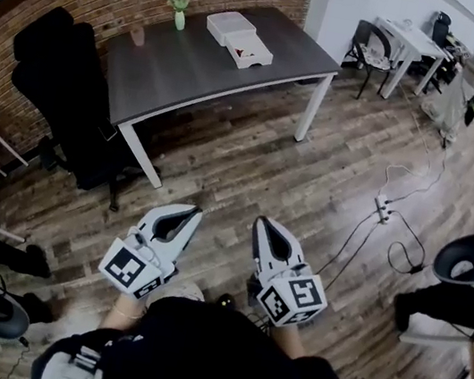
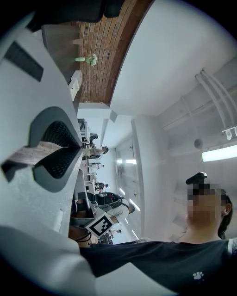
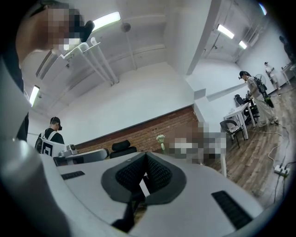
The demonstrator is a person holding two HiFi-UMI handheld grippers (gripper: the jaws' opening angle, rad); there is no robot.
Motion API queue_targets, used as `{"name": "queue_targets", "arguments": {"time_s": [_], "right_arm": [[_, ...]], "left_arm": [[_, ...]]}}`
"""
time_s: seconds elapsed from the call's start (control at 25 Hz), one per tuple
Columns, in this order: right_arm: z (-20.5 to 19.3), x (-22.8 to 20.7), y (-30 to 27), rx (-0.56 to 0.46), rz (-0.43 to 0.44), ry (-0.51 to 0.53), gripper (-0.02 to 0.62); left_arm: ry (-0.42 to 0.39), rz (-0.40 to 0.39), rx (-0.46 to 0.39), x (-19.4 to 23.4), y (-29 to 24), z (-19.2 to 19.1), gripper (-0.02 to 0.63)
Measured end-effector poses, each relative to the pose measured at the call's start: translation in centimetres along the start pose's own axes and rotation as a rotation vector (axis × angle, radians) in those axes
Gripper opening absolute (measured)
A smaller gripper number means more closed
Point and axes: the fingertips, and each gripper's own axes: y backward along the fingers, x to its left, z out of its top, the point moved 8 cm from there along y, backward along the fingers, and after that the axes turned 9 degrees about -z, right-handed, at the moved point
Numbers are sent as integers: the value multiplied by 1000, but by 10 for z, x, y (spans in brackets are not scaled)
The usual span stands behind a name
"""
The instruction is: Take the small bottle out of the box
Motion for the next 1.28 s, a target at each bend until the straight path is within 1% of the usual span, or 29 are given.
{"name": "queue_targets", "arguments": {"time_s": [0.12,0.24,0.56,0.72,0.8,0.92,1.04,1.28], "right_arm": [[-3,-5,-1,12,-12,-1,0],[-2,-9,-8,27,-25,4,0],[10,-20,-43,-7,-134,42,0],[16,-24,-75,-23,-178,46,1],[18,-24,-93,-30,-192,47,0],[18,-22,-121,-31,-201,50,1],[14,-17,-152,-25,-196,57,0],[12,-4,-206,-11,-192,63,0]], "left_arm": [[18,12,6,4,-1,-5,2],[33,2,-1,15,-9,-10,2],[38,-104,-45,72,-46,-15,2],[31,-158,-60,111,-65,-14,2],[32,-171,-65,132,-70,-15,2],[41,-180,-77,162,-73,-19,2],[47,-173,-87,193,-71,-24,2],[59,-150,-73,251,-61,-29,2]]}}
